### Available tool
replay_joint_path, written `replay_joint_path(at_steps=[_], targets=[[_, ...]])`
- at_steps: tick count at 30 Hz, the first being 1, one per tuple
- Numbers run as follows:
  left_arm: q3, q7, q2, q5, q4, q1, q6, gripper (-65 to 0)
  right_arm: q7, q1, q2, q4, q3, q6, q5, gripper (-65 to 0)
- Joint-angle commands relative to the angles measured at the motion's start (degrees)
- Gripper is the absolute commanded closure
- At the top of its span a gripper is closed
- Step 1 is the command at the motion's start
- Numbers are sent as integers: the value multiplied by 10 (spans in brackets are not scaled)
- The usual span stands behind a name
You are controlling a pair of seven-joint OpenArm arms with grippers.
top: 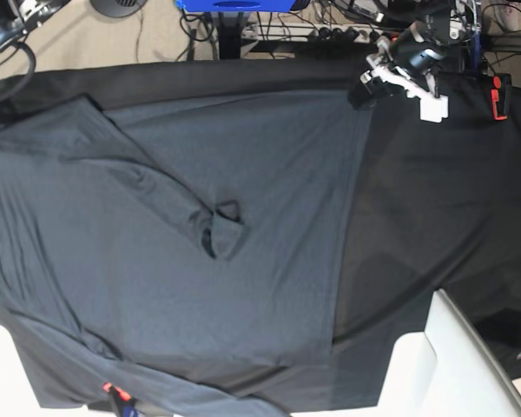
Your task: Fold the T-shirt properly
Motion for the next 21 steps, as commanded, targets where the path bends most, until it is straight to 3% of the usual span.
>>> replay_joint_path(at_steps=[1,17,21], targets=[[-3,-7,-8,-9,10,8,-6,0,7,-2,14,13,2,1,5,0],[-2,-7,-13,11,4,6,-6,0,8,-31,0,27,3,1,3,0],[-2,-8,-10,44,4,5,-6,0,10,-39,-19,58,3,-27,5,0]])
